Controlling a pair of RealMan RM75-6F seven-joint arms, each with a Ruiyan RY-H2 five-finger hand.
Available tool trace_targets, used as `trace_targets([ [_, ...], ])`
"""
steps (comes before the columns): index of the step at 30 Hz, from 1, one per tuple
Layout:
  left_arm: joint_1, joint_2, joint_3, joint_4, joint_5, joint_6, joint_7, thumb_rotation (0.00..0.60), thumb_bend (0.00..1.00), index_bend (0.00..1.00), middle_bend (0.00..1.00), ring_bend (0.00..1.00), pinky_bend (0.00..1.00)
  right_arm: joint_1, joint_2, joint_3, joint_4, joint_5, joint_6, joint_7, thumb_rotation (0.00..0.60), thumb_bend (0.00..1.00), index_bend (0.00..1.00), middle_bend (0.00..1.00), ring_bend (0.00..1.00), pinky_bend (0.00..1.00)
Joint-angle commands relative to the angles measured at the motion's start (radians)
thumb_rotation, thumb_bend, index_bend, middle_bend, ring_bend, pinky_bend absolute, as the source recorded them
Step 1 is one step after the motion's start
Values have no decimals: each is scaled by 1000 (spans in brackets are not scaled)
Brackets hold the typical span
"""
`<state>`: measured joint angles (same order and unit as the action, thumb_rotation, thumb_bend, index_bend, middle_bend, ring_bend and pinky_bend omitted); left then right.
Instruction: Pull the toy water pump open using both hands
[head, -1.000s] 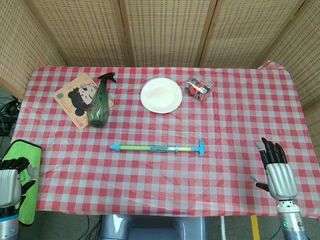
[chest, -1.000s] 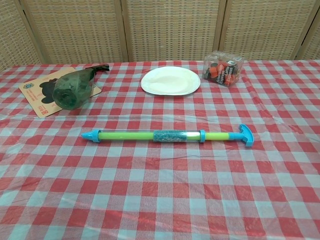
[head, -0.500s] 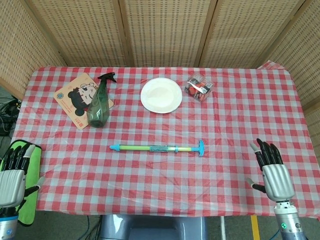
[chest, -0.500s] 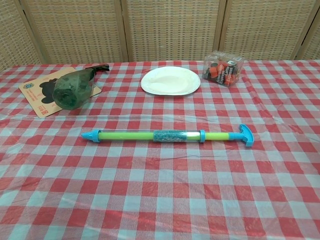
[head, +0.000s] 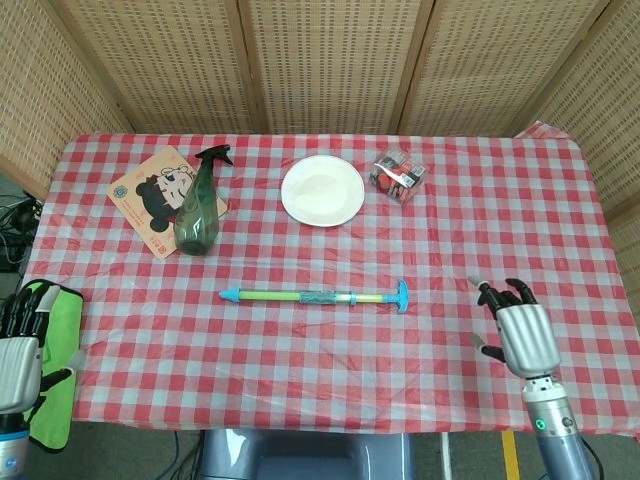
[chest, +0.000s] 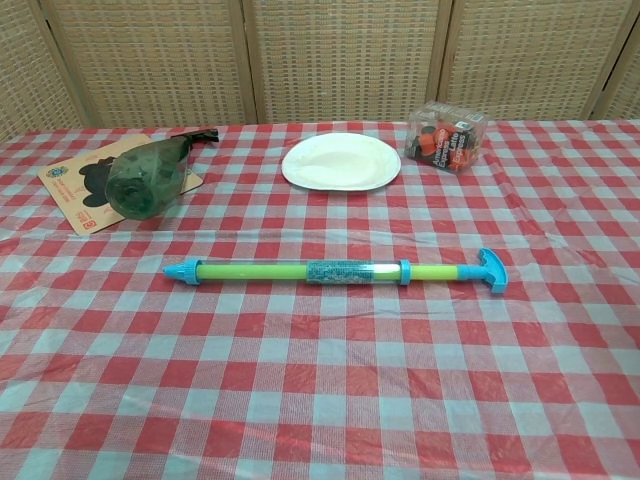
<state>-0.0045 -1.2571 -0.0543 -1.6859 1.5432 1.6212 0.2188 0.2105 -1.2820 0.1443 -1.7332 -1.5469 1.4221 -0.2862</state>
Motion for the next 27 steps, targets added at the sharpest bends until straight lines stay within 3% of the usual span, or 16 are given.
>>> trace_targets([
  [1, -6, -1, -5, 3, -18, -15, 7, 600, 209, 0, 0, 0, 0, 75, -50, 46, -25, 84, -101, -90, 600, 170, 374, 943, 905, 587],
  [4, -15, -3, -17, 9, -49, -38, 7, 600, 209, 0, 0, 0, 0, 138, -100, 71, -19, 199, -205, -165, 600, 216, 418, 1000, 991, 694],
  [11, -21, -2, -26, 13, -73, -50, 3, 600, 209, 0, 0, 0, 0, 225, -197, 88, 37, 373, -303, -282, 600, 355, 452, 1000, 1000, 745],
  [21, -28, 1, -37, 19, -98, -62, -11, 600, 209, 0, 0, 0, 0, 305, -293, 97, 142, 494, -351, -325, 600, 496, 439, 1000, 1000, 745],
  [27, -37, 0, -43, 22, -114, -76, -9, 600, 209, 0, 0, 0, 0, 334, -322, 99, 180, 529, -366, -319, 600, 505, 434, 1000, 1000, 745],
])
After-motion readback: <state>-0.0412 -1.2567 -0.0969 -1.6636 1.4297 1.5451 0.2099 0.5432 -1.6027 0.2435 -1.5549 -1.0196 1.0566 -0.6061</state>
